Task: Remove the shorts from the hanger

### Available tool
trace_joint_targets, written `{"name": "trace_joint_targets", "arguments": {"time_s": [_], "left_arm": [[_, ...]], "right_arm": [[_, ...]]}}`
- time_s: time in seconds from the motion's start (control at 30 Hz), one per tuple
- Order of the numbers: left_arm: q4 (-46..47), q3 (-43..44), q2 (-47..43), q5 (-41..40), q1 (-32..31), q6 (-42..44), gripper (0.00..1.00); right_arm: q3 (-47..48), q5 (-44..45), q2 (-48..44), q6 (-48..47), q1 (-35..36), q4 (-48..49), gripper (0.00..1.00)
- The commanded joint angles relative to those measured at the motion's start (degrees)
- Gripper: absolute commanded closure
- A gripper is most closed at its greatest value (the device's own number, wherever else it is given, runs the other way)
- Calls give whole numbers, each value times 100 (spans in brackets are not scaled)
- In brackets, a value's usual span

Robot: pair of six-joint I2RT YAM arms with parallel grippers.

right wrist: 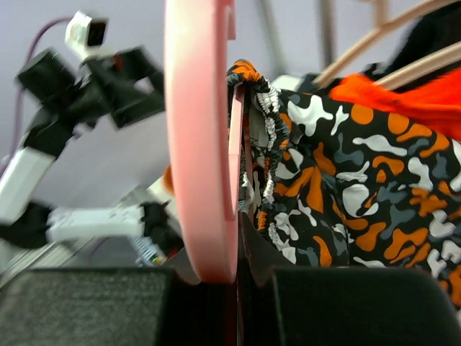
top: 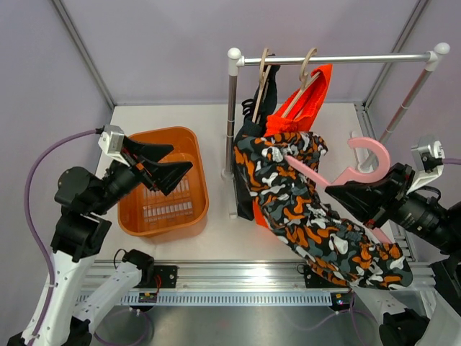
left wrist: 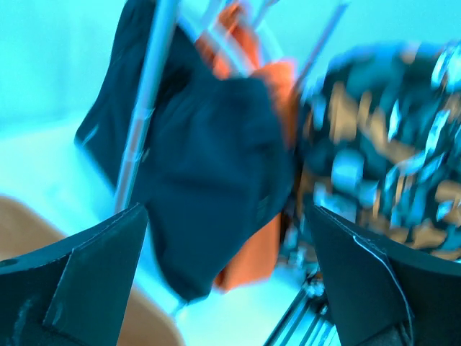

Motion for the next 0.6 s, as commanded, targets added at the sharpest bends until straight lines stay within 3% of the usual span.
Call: {"name": "trace_joint_targets", "arguments": {"time_s": [0.0, 0.13, 0.3, 0.43, 0.57], "left_arm": [[813, 335, 290, 622, -26, -313, 1], [1183, 336, 405, 816, -26, -409, 1], [1762, 143, 326, 1264, -35, -453, 1], [2035, -51, 229, 1643, -35, -498, 1], [1992, -148, -148, 1082, -26, -305, 1]], "right_arm": [[65, -1435, -169, 244, 36, 734, 100], [57, -2172, -90, 692, 44, 1365, 100], [-127, -2412, 332, 1264, 36, 2104, 100], [-233, -2238, 682, 1230, 36, 2238, 100], [-224, -1719, 859, 905, 36, 1825, 100]]}}
